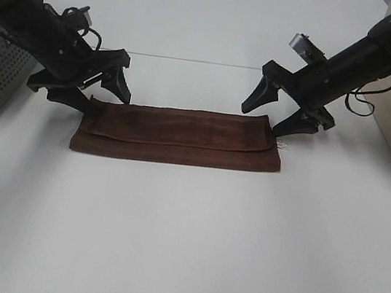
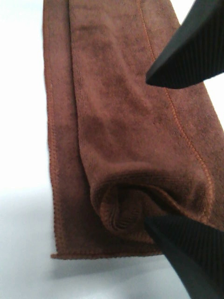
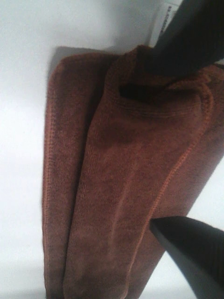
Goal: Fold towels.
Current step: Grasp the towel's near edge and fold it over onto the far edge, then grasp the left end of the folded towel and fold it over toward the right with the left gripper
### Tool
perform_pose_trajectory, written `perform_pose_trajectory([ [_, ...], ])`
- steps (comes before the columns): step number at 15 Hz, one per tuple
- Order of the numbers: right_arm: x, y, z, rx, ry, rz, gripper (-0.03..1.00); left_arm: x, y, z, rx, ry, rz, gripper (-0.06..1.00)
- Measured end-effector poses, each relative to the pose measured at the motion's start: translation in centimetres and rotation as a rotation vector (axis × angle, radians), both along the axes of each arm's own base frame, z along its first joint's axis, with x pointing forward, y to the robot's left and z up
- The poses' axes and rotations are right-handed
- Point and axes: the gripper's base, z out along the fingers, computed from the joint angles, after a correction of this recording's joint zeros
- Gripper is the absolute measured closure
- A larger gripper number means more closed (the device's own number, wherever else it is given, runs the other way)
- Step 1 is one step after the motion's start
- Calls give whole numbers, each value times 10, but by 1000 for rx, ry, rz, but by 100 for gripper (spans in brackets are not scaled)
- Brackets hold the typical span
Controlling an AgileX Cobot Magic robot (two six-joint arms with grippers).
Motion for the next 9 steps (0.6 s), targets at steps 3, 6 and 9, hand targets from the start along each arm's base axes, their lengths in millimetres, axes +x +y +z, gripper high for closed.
perform_pose_trajectory([
  [3,-6,-2,22,-21,-7,34,19,-3,4,15,38,5,14,22],
  [6,-14,-6,26,-74,60,83,19,-8,12,4,117,109,73,22],
  [9,-15,-9,24,-110,69,91,19,-7,13,-11,123,135,74,22],
])
